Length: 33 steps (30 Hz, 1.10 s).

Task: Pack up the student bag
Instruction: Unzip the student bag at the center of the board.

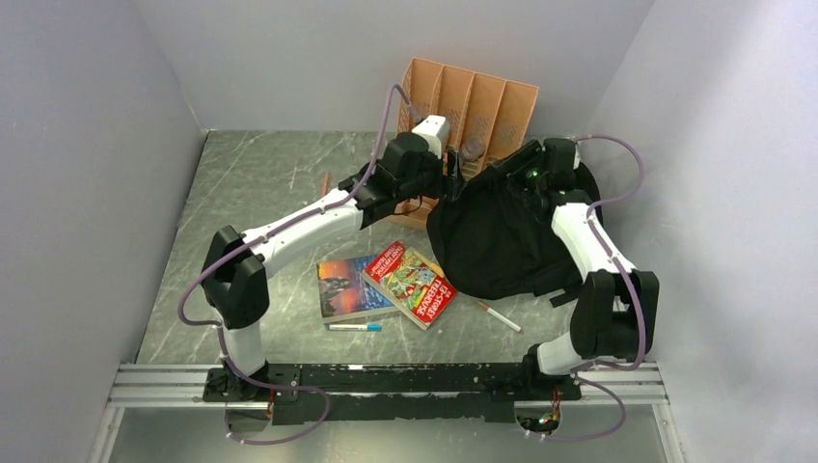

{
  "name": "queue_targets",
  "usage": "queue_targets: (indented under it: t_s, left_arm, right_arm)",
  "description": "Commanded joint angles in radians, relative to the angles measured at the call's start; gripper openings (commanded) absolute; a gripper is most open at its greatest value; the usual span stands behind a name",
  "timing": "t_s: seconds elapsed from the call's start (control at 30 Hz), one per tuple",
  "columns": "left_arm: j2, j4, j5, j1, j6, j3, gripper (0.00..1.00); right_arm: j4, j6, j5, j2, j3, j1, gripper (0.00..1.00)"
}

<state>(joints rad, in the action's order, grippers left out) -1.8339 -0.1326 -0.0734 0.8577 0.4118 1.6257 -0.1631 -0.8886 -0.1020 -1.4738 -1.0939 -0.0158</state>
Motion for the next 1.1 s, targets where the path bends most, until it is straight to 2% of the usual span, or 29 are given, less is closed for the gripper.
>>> queue_targets:
  t_s: [0.0,0.13,0.3,0.53,0.6,0.67,0.8,0.93,1.0,1.07]
  left_arm:
    - [0.000,0.044,0.045,0.010,0.083,-0.006,0.71]
    - [-0.033,0.031,0.062,0.033,0.102,0.044,0.70]
    - [-0.063,0.023,0.015,0.084,0.086,0.089,0.71]
    - [-0.112,-0.032,0.004,0.084,0.068,0.155,0.71]
    - [-0.120,-0.028,0.002,0.085,0.069,0.152,0.71]
    - [-0.136,-0.051,-0.025,0.085,0.039,0.176,0.71]
    - [-0.189,-0.120,-0.061,0.065,-0.100,0.284,0.73]
    - [-0.238,-0.154,-0.013,0.011,-0.174,0.359,0.74]
    - [-0.243,-0.134,-0.002,-0.008,-0.214,0.353,0.76]
    - [-0.259,-0.128,0.004,-0.019,-0.248,0.366,0.83]
  right_arm:
    - [0.053,-0.023,-0.034,-0.042,-0.026,0.013,0.70]
    - [0.061,-0.014,-0.068,-0.080,-0.052,0.043,0.61]
    - [0.074,-0.001,-0.101,-0.103,-0.056,0.046,0.52]
    - [0.119,0.017,-0.119,-0.084,-0.029,0.054,0.26]
    - [0.131,0.022,-0.134,-0.079,-0.025,0.057,0.21]
    - [0.137,0.034,-0.149,-0.072,-0.022,0.060,0.20]
    - [0.137,0.066,-0.160,-0.047,-0.018,0.065,0.11]
    - [0.132,0.092,-0.162,-0.016,-0.019,0.068,0.05]
    - [0.120,0.104,-0.162,-0.002,-0.025,0.069,0.04]
    - [0.114,0.113,-0.163,0.014,-0.024,0.070,0.03]
